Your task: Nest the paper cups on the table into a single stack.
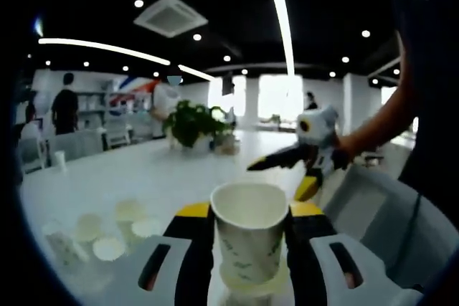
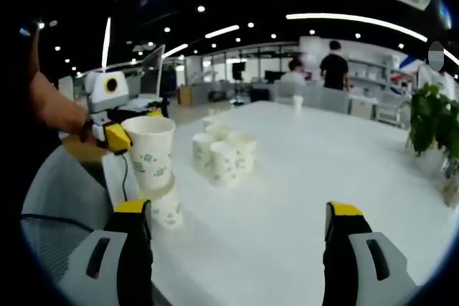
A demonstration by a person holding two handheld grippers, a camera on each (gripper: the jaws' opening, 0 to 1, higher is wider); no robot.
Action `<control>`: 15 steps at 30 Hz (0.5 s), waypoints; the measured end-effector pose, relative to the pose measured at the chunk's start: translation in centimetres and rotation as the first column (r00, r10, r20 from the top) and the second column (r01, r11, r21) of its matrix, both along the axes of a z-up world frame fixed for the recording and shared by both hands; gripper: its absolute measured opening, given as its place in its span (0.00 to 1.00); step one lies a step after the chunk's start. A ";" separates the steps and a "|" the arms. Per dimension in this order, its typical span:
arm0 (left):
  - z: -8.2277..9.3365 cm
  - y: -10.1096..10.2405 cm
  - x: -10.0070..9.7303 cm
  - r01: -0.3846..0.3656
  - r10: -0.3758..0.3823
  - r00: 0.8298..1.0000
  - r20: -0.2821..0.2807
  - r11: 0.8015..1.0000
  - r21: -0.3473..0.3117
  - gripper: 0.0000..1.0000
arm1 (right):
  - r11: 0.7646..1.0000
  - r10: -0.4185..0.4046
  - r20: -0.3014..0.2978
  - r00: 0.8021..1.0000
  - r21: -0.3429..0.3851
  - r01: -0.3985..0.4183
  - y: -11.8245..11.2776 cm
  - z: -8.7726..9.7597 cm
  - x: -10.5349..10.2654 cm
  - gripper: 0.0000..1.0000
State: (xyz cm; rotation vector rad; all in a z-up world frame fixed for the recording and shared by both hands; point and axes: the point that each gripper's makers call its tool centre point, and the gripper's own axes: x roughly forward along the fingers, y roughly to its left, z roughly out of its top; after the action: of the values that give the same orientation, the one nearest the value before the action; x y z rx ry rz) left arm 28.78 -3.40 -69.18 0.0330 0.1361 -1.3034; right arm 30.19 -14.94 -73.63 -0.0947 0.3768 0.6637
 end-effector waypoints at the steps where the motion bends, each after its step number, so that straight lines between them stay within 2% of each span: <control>1: -0.3 0.0 -0.1 0.002 -0.002 1.000 0.004 1.000 0.010 0.36 | 1.000 0.001 0.000 1.000 0.000 -0.001 0.0 0.0 0.0 1.00; 3: -1.0 0.0 -0.1 0.000 -0.001 1.000 0.003 1.000 0.028 0.36 | 1.000 0.001 -0.001 1.000 -0.002 -0.001 0.1 0.0 -0.1 1.00; 11: -2.2 0.2 -0.2 -0.008 0.008 1.000 -0.023 1.000 0.022 0.36 | 1.000 0.002 -0.004 1.000 -0.002 -0.002 0.1 -0.1 -0.1 0.99; 15: -3.3 0.2 -0.6 0.004 -0.003 1.000 -0.031 0.999 0.049 0.37 | 1.000 0.002 -0.005 1.000 -0.003 -0.002 0.1 -0.2 -0.2 0.99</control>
State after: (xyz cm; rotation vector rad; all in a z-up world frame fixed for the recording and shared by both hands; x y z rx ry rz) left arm 28.22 -3.23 -72.49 0.0549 0.1940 -1.3042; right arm 30.00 -14.89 -73.81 -0.0960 0.3828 0.6654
